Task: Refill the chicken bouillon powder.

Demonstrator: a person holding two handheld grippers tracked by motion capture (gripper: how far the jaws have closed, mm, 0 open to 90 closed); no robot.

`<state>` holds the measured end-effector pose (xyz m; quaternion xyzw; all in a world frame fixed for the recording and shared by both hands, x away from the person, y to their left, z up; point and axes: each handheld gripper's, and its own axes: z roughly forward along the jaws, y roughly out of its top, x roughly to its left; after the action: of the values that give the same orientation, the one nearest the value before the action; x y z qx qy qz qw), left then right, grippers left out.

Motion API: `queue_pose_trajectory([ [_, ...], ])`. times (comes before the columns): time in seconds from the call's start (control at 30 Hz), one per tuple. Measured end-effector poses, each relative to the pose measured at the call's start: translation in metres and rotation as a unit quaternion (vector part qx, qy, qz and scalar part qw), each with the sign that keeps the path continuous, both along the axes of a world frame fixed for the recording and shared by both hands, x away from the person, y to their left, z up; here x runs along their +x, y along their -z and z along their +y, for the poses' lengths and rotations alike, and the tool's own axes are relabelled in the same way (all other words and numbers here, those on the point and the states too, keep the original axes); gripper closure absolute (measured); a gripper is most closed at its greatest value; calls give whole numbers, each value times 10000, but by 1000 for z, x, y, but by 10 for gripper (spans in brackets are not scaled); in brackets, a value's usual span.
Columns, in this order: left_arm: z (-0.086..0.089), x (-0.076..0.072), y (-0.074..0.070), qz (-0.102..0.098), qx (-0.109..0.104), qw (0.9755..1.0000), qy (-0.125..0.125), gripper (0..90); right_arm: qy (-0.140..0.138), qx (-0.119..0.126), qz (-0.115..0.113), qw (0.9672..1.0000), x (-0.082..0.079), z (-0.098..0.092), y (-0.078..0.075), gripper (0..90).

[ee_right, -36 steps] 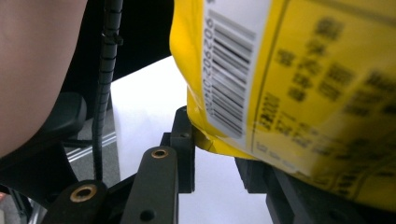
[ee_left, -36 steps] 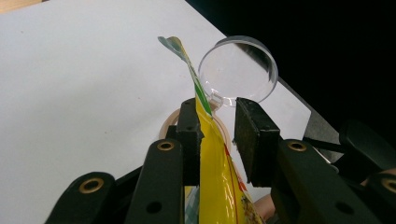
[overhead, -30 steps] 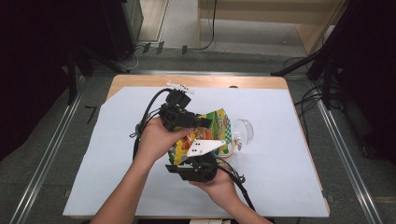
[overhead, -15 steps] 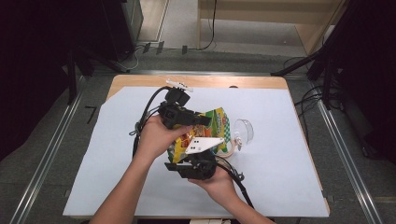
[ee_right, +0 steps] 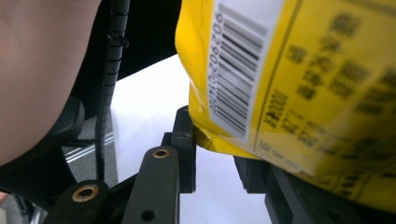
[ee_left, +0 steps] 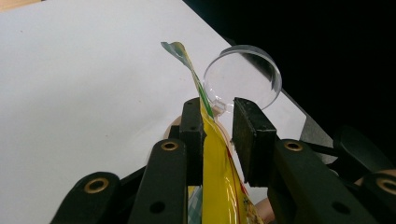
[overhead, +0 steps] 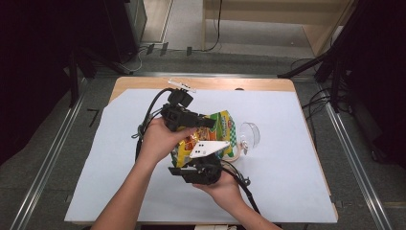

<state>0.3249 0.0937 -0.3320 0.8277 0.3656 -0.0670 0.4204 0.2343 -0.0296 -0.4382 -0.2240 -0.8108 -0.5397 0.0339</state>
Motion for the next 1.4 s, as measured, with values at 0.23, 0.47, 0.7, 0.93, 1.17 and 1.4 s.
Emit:
queue_pose_trajectory([
  [0.23, -4, -6, -4, -119, 87, 9999, 18, 736, 38, 28, 10, 10000, -2, 0, 0, 734],
  [0.47, -7, -9, -5, -203, 113, 9997, 52, 720, 54, 33, -1, 10000, -3, -2, 0, 735],
  [0.7, -7, -8, -4, -160, 88, 9998, 38, 720, 55, 30, -3, 10000, -4, -3, 0, 735],
  [0.93, -6, -7, -2, -153, 85, 9998, 19, 721, 38, -24, -35, 10000, -3, -3, 1, 734],
  [1.17, -6, -7, -2, -159, 92, 9998, 16, 718, 34, -20, -45, 10000, -3, -3, 1, 734],
  [1.4, -6, -7, -3, -154, 84, 9998, 11, 719, 35, -23, -43, 10000, -3, -3, 0, 734],
])
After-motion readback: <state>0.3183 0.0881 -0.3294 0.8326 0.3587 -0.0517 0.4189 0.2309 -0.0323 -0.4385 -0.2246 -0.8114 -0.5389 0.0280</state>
